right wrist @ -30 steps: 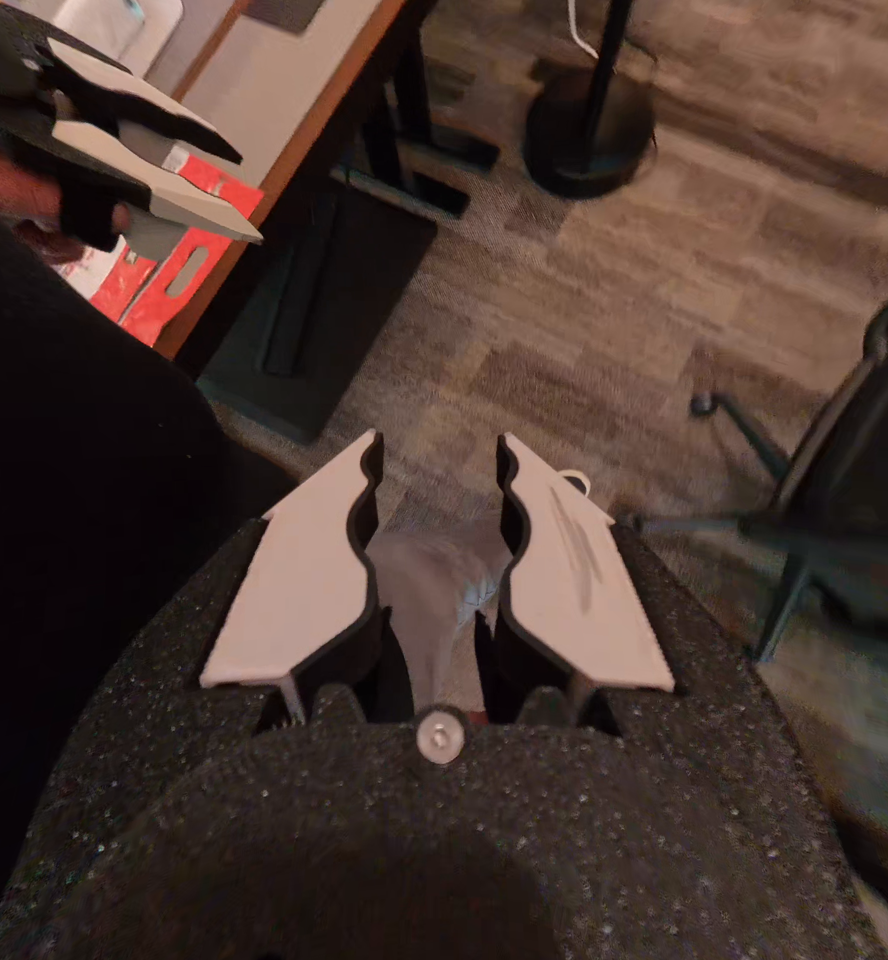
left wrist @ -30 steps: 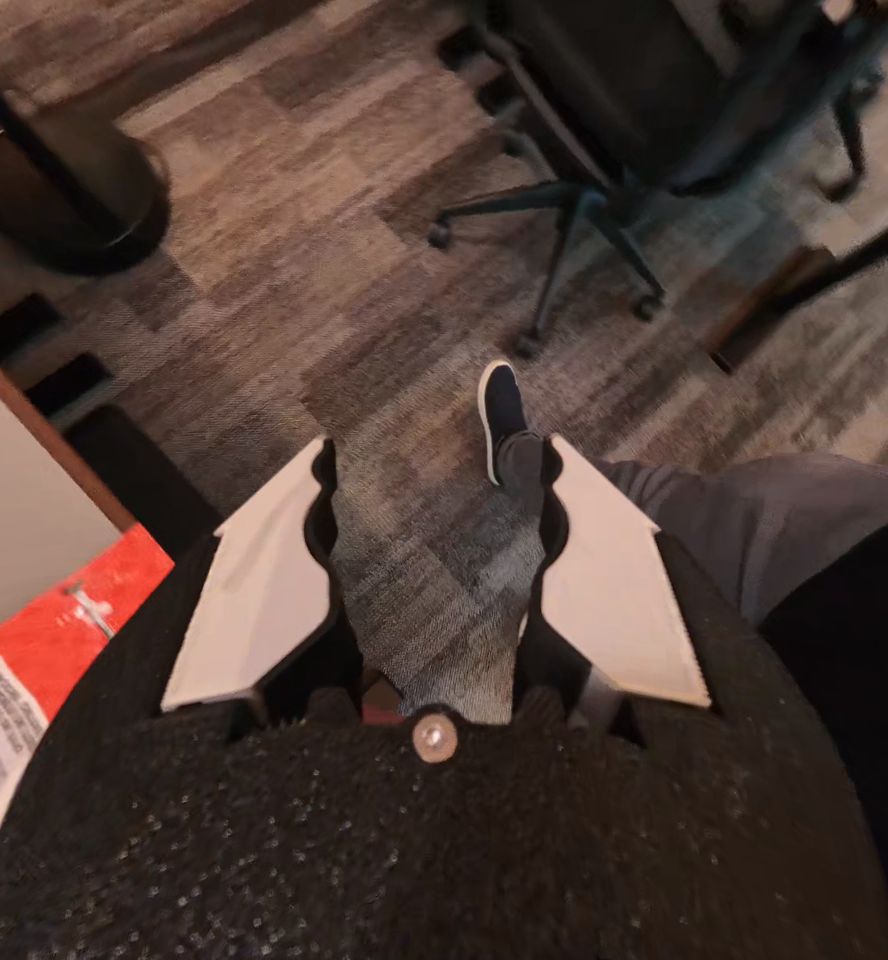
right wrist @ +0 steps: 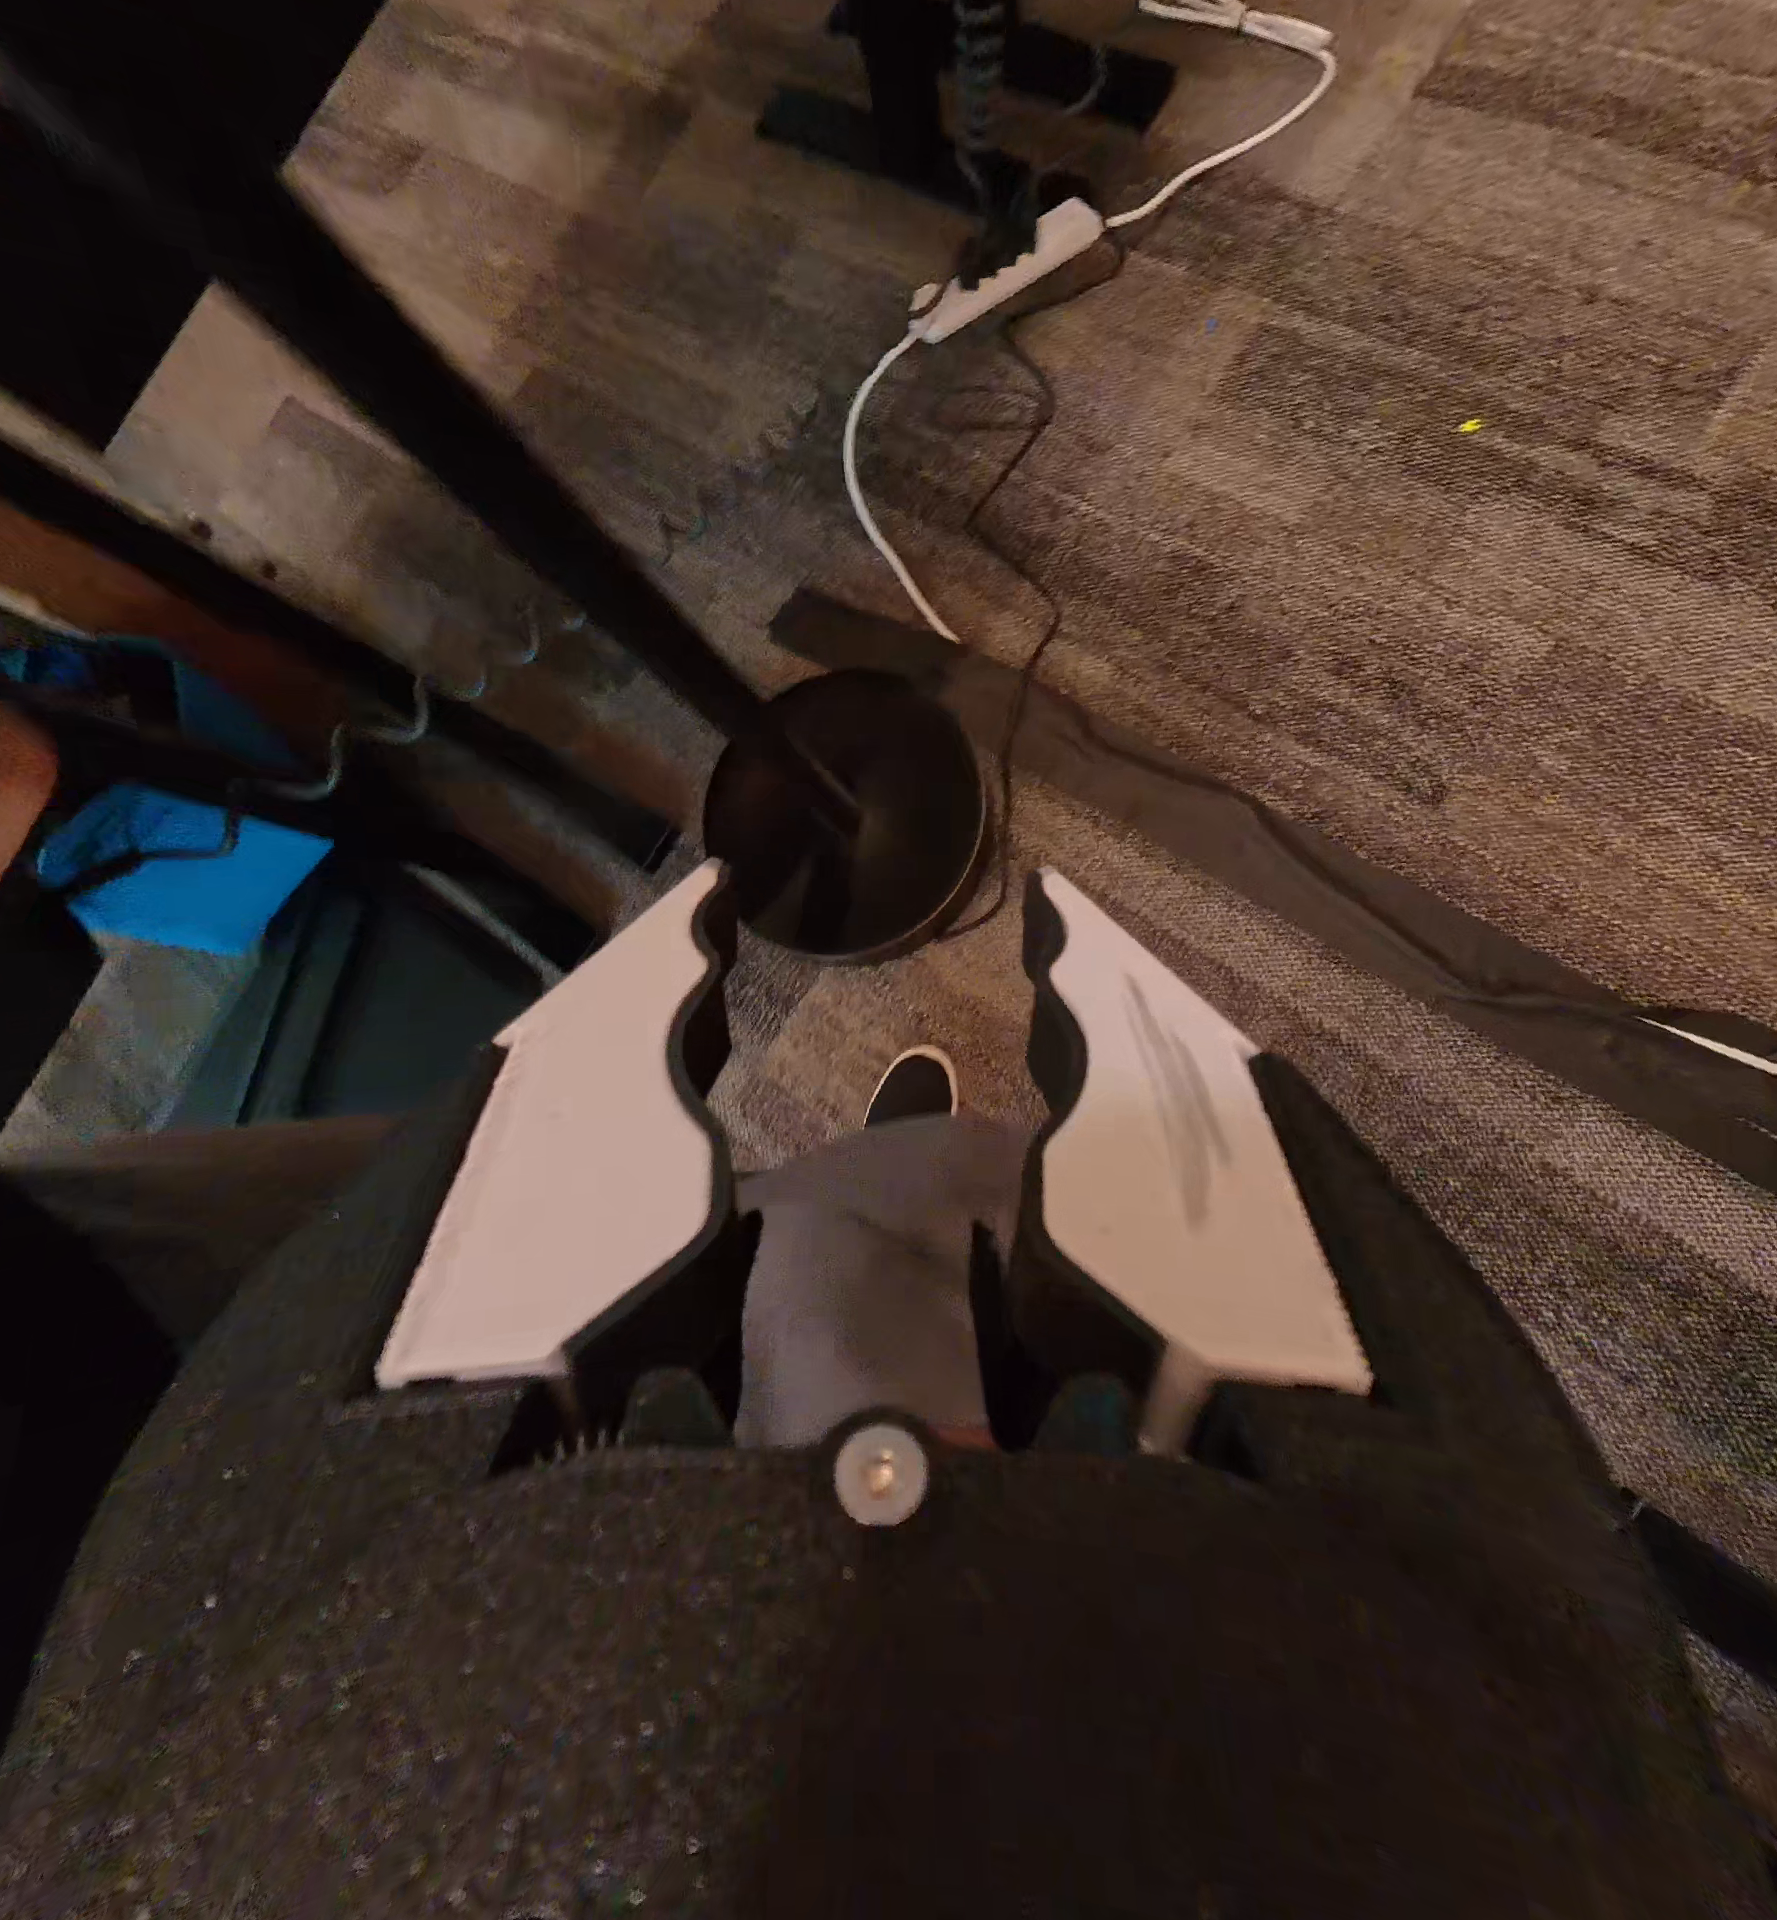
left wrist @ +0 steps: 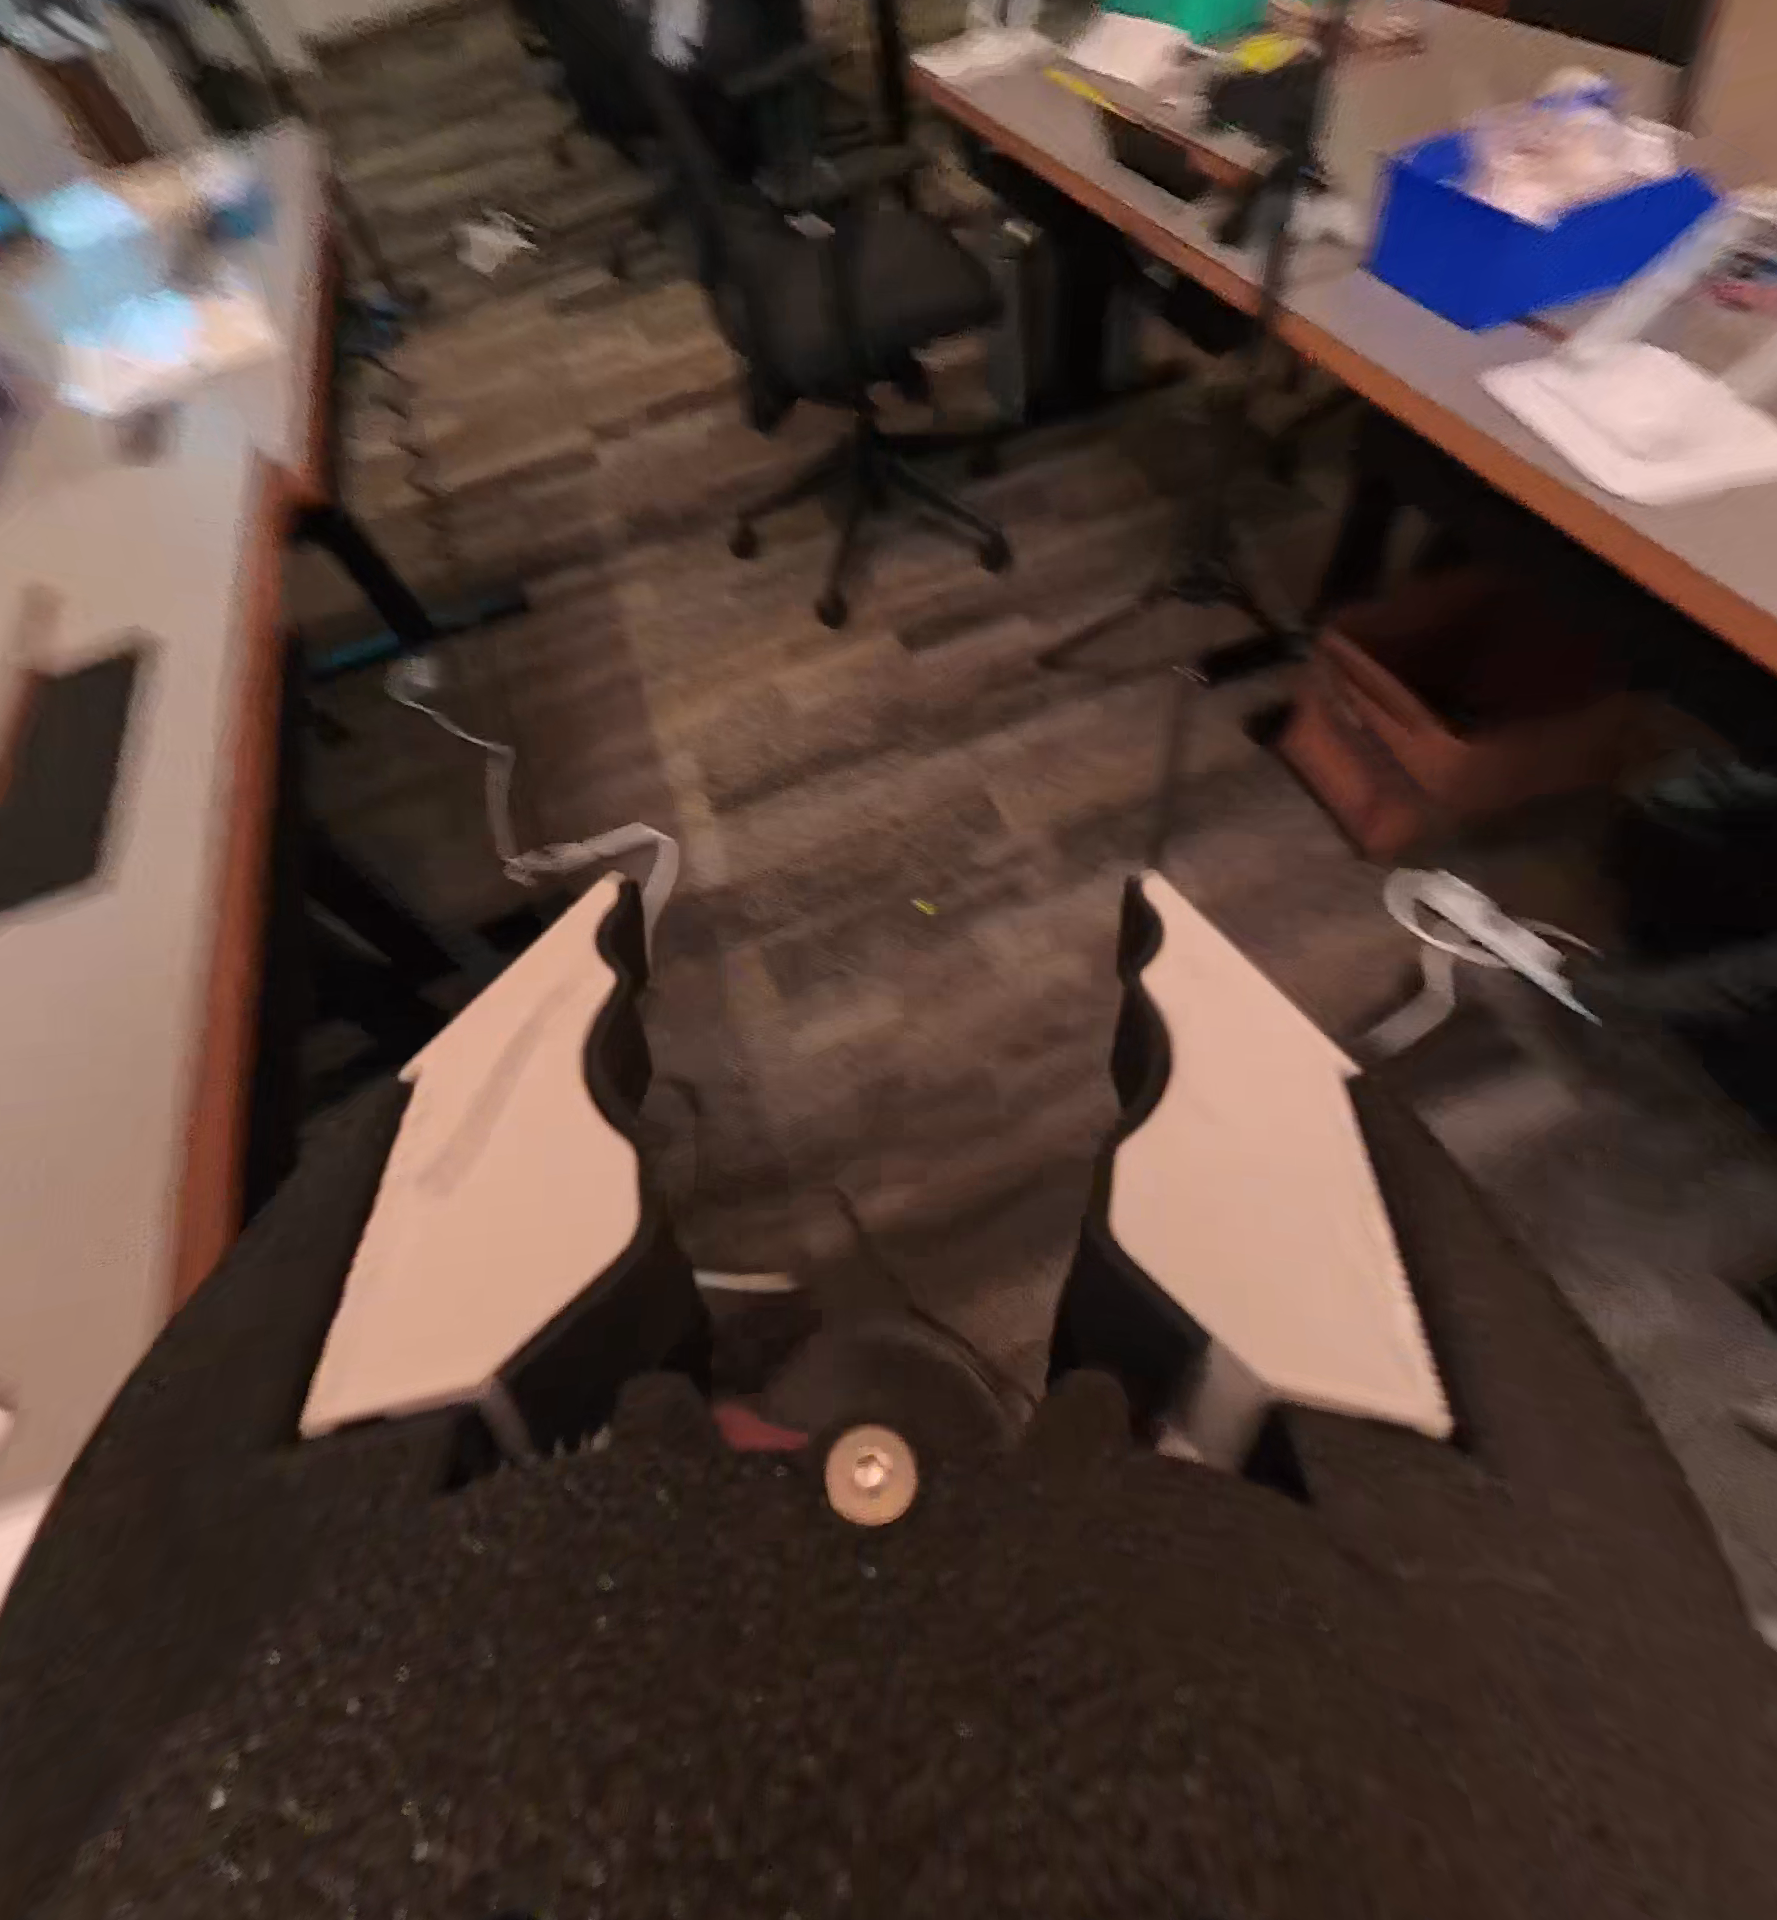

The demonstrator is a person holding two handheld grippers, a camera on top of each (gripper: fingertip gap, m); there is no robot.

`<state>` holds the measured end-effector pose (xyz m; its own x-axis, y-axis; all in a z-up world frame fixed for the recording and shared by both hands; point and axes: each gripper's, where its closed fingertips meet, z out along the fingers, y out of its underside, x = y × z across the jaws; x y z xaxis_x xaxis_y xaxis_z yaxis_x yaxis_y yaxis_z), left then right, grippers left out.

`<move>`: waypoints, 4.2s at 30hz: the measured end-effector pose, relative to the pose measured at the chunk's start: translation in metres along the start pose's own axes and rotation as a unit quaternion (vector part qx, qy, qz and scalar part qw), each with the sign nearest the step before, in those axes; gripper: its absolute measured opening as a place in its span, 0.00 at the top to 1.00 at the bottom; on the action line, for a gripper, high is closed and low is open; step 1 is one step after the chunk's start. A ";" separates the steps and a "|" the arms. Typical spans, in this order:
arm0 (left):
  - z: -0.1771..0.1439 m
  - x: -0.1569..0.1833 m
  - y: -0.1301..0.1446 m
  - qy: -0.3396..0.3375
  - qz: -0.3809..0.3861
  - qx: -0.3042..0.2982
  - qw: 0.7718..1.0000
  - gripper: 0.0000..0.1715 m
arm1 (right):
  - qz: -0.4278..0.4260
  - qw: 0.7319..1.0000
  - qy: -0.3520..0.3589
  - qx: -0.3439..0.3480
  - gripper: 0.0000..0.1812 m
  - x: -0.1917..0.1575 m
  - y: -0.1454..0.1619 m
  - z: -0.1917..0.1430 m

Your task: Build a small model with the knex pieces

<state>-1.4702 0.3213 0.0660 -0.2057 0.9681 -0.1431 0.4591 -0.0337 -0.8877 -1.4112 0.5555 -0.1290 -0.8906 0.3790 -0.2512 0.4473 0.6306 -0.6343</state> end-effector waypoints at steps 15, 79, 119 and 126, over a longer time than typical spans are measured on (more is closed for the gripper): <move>0.326 -0.460 -0.011 -0.353 -0.085 -0.087 0.928 0.50 | -0.066 0.995 -0.049 -0.055 0.68 0.305 -0.268 0.375; 0.414 -0.510 0.096 -0.237 -0.252 -0.156 0.925 0.51 | -0.127 0.900 -0.328 0.256 0.91 0.284 -0.686 0.678; 0.411 -0.511 0.084 -0.187 -0.293 -0.087 0.933 0.58 | -0.187 0.961 -0.148 -0.138 0.83 0.413 -0.249 1.068; 0.412 -0.513 0.089 -0.184 -0.311 -0.097 0.927 0.56 | -0.170 0.962 -0.123 -0.172 0.84 0.415 -0.196 1.168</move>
<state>-1.6801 -0.2809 -0.1198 -0.7479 0.6337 0.1977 0.2928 0.5822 -0.7585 -1.9641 -0.2019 -0.9622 -0.9638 -0.0342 -0.2645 0.0893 0.8931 -0.4409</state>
